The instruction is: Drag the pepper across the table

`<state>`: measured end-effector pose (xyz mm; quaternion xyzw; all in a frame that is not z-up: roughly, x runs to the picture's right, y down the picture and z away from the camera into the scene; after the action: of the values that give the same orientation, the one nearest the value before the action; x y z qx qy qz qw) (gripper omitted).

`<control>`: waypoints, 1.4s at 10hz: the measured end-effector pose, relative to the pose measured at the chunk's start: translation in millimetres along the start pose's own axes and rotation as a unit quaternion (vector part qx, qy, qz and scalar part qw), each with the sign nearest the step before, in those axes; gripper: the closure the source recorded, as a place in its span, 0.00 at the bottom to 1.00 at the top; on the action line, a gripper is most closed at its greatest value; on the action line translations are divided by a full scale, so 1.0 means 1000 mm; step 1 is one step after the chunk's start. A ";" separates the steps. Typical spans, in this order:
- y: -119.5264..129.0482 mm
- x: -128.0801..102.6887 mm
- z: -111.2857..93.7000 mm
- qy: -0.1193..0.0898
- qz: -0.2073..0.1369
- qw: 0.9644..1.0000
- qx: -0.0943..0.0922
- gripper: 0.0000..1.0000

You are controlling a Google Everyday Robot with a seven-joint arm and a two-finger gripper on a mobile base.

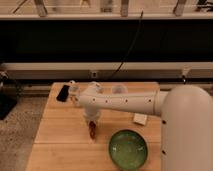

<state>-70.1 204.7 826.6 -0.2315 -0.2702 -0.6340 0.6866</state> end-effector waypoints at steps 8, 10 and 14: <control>0.021 -0.005 -0.001 0.002 0.014 1.000 0.004 1.00; 0.025 -0.006 -0.001 0.003 0.018 1.000 0.006 1.00; 0.038 -0.004 -0.003 0.004 0.028 1.000 0.008 1.00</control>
<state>-32.1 209.7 822.6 -0.2307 -0.2657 -0.6131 0.7073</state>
